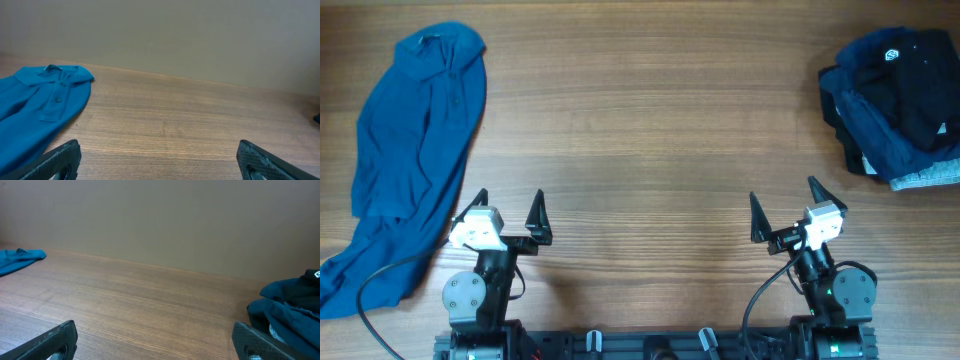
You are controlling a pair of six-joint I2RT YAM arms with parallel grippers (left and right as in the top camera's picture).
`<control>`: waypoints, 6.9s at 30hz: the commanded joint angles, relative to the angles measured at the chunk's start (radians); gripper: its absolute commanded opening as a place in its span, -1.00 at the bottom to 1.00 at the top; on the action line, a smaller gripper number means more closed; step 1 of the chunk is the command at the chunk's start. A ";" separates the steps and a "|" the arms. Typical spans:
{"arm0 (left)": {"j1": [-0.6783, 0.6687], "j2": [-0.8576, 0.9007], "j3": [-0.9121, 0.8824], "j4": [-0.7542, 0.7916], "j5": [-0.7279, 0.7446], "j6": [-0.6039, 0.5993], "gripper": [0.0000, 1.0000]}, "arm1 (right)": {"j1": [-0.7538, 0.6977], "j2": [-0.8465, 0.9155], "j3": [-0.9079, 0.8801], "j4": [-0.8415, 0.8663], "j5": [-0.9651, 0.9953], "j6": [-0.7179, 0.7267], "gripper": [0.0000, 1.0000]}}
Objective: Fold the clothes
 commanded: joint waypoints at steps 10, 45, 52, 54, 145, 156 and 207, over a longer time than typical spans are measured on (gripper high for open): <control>0.008 -0.006 -0.008 0.000 -0.013 0.016 0.99 | -0.004 -0.009 -0.002 0.003 0.018 0.013 0.99; 0.008 -0.006 -0.008 0.005 -0.013 0.016 0.99 | -0.004 -0.009 -0.002 0.003 0.045 -0.068 0.99; 0.008 -0.003 0.008 -0.004 0.068 -0.067 0.99 | -0.004 -0.006 0.010 0.094 -0.100 -0.045 0.99; 0.008 0.025 0.058 -0.048 0.071 -0.071 1.00 | -0.004 0.022 0.049 0.092 -0.100 -0.038 1.00; 0.132 2.143 1.492 -0.111 -0.185 -0.048 -0.92 | -0.002 1.641 1.164 -0.336 -0.394 0.036 0.41; -0.049 1.736 1.492 -0.122 -0.188 -0.048 -0.92 | -0.002 1.574 1.166 -0.403 -0.413 0.068 0.31; -0.764 1.577 1.492 0.654 -0.519 -0.348 -0.92 | -0.361 1.166 1.166 -0.650 -0.374 0.250 0.33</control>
